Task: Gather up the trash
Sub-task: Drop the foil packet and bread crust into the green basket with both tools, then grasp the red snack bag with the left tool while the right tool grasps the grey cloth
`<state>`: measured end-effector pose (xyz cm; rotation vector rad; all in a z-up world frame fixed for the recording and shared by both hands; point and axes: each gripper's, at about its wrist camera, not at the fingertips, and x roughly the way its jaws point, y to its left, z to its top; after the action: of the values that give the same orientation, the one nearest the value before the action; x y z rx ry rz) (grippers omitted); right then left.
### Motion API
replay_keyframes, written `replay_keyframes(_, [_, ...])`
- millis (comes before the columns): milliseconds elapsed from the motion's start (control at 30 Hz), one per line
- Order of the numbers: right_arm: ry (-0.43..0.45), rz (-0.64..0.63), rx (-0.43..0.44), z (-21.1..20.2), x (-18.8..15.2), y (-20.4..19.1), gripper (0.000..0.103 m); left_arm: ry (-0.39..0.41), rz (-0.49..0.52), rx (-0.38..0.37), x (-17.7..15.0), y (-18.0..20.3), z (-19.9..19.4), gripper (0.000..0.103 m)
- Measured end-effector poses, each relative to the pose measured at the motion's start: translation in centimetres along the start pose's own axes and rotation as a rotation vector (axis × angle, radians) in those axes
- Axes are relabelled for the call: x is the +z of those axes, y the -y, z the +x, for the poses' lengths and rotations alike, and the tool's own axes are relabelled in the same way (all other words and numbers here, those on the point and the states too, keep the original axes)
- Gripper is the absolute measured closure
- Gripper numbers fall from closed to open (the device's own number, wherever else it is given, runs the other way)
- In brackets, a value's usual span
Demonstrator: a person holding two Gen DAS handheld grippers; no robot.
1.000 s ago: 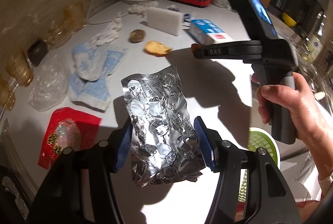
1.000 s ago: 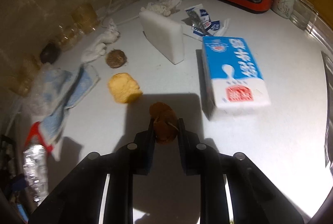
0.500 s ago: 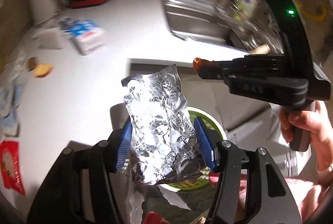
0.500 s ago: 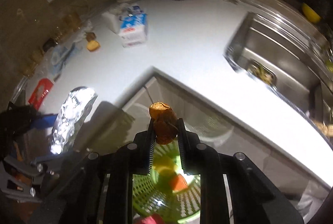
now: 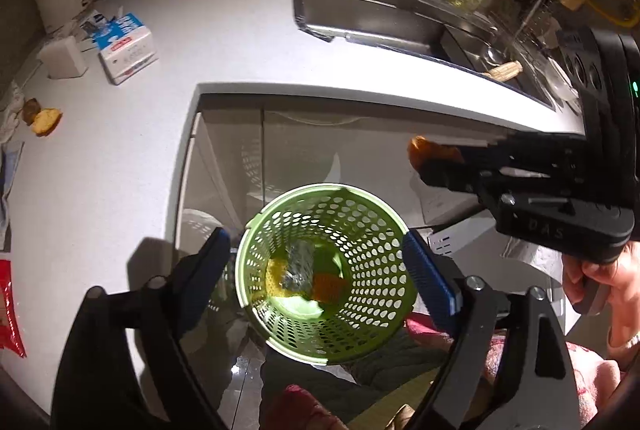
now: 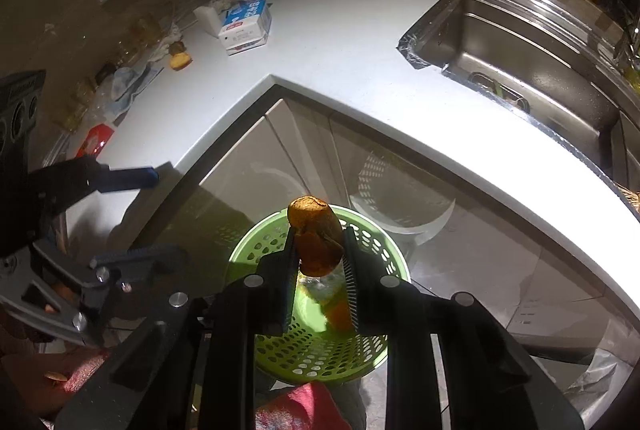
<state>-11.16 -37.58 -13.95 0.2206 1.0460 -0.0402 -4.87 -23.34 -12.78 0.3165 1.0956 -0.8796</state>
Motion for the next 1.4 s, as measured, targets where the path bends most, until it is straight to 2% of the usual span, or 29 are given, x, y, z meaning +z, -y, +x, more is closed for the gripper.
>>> replay_keyframes(167, [-0.035,-0.036,0.047,0.4,-0.7,-0.8,0.079,0.022,-0.073,0.048,-0.4,-2.7,-1.1,0.015])
replay_keyframes(200, [-0.043,-0.043,0.052,0.5,-0.8,-1.0,0.076,0.026,-0.087,0.056,-0.6,-3.1,-1.3,0.015])
replay_keyframes(233, [-0.049,-0.046,0.062,0.5,-0.9,-1.1,0.058,0.031,-0.103,0.063,-0.7,-3.6,-1.6,0.015])
replay_keyframes(267, [-0.052,-0.046,0.072,0.5,-1.0,-1.3,0.047,0.036,-0.12,0.071,-1.0,-4.3,-1.9,0.014])
replay_keyframes(300, [-0.047,-0.045,0.072,0.5,-1.0,-1.4,0.031,0.038,-0.13,0.077,-1.2,-4.7,-2.1,0.014])
replay_keyframes(333, [-0.041,-0.046,0.072,0.4,-0.8,-1.6,0.025,0.04,-0.141,0.089,-1.5,-5.2,-2.2,0.014])
replay_keyframes(400, [-0.033,-0.053,0.085,0.3,-0.4,-2.0,0.024,0.049,-0.163,0.122,-2.0,-6.3,-2.7,0.014])
replay_keyframes(533, [-0.016,-0.079,0.09,0.4,1.3,-3.5,0.012,0.108,-0.225,0.188,-3.0,-9.2,-4.5,0.014])
replay_keyframes(667, [-0.001,-0.116,0.105,1.1,3.5,-6.0,0.007,0.189,-0.284,0.293,-4.5,-13.3,-7.4,0.014])
replay_keyframes(733, [0.003,-0.138,0.124,1.8,4.9,-7.8,0.006,0.217,-0.291,0.372,-5.6,-15.9,-8.8,0.014])
replay_keyframes(867, [0.007,-0.198,0.153,3.5,7.6,-11.8,0.005,0.233,-0.259,0.511,-7.7,-20.8,-10.9,0.01])
replay_keyframes(900, [0.008,-0.21,0.161,3.8,8.1,-12.7,0.005,0.231,-0.252,0.526,-8.1,-21.9,-11.2,0.01])
replay_keyframes(1067, [0.011,-0.263,0.204,6.2,11.6,-17.6,0.004,0.198,-0.218,0.526,-10.1,-26.7,-11.2,0.01])
replay_keyframes(1267, [0.007,-0.324,0.23,9.6,14.8,-23.5,0.004,0.166,-0.21,0.452,-11.1,-29.5,-9.4,0.01])
replay_keyframes(1400, [0.002,-0.348,0.248,11.5,16.3,-26.7,0.004,0.159,-0.24,0.411,-10.8,-31.5,-8.3,0.01])
